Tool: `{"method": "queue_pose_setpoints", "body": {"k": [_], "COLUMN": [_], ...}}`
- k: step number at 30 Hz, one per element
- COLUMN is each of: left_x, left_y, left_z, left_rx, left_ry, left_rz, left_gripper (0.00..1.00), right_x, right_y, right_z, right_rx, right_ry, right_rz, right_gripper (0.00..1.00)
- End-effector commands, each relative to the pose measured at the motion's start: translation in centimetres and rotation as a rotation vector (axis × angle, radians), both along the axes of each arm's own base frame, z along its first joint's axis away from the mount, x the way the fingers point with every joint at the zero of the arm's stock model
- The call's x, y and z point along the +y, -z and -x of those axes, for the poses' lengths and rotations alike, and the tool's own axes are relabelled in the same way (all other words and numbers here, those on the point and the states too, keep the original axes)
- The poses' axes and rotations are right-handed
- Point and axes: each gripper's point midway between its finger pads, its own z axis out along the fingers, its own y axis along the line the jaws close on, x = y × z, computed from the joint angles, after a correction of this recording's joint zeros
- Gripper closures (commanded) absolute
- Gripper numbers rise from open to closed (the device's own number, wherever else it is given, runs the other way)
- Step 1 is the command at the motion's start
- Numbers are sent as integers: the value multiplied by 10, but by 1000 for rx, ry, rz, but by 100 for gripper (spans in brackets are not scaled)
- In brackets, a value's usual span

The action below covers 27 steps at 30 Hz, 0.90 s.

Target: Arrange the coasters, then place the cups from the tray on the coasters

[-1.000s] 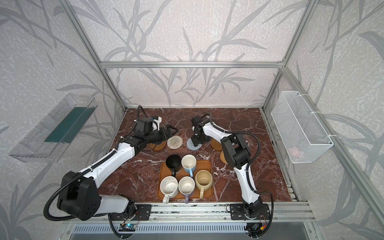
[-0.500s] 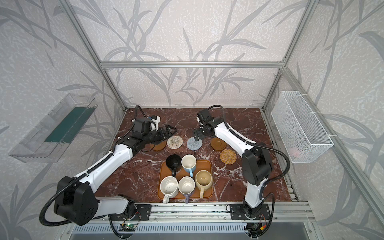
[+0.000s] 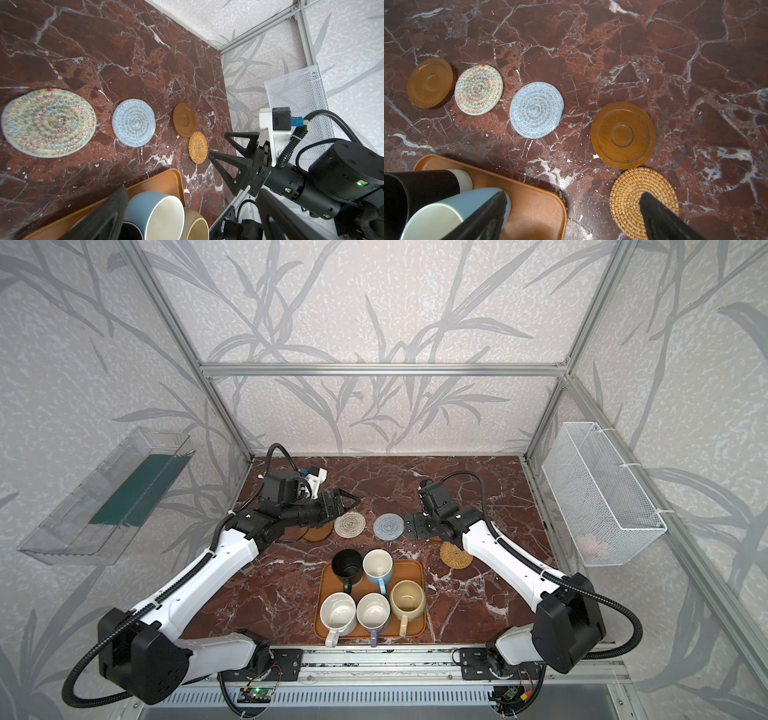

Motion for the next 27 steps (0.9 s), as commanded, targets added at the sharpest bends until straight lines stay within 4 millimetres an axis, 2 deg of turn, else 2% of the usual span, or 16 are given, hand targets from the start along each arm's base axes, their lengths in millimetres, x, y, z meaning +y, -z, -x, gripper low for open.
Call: {"method": "queue_pose_setpoints", "body": {"k": [1, 10, 17, 19, 22, 24, 27], "left_x": [-14, -60, -85, -85, -84, -85, -87], "left_y": [-12, 13, 35, 38, 46, 51, 58], "left_z": [4, -11, -23, -26, -29, -30, -32], "left_rx": [1, 18, 57, 60, 69, 81, 94], "left_ry": [70, 183, 214, 215, 216, 217, 217], "left_rz": [13, -96, -106, -117, -151, -156, -154], "left_gripper": [1, 3, 5, 5, 5, 4, 3], "right_x": [-4, -25, -25, -22, -17, -15, -15], "right_y": [-6, 39, 76, 85, 95, 109, 117], "right_z": [-11, -24, -32, -35, -40, -42, -45], "right_rx": [-45, 91, 180, 202, 216, 236, 245], "right_ry": [61, 176, 190, 189, 175, 174, 172], "right_rz": [-63, -94, -62, -57, -60, -55, -36], "right_gripper": [1, 1, 3, 6, 17, 22, 28]}}
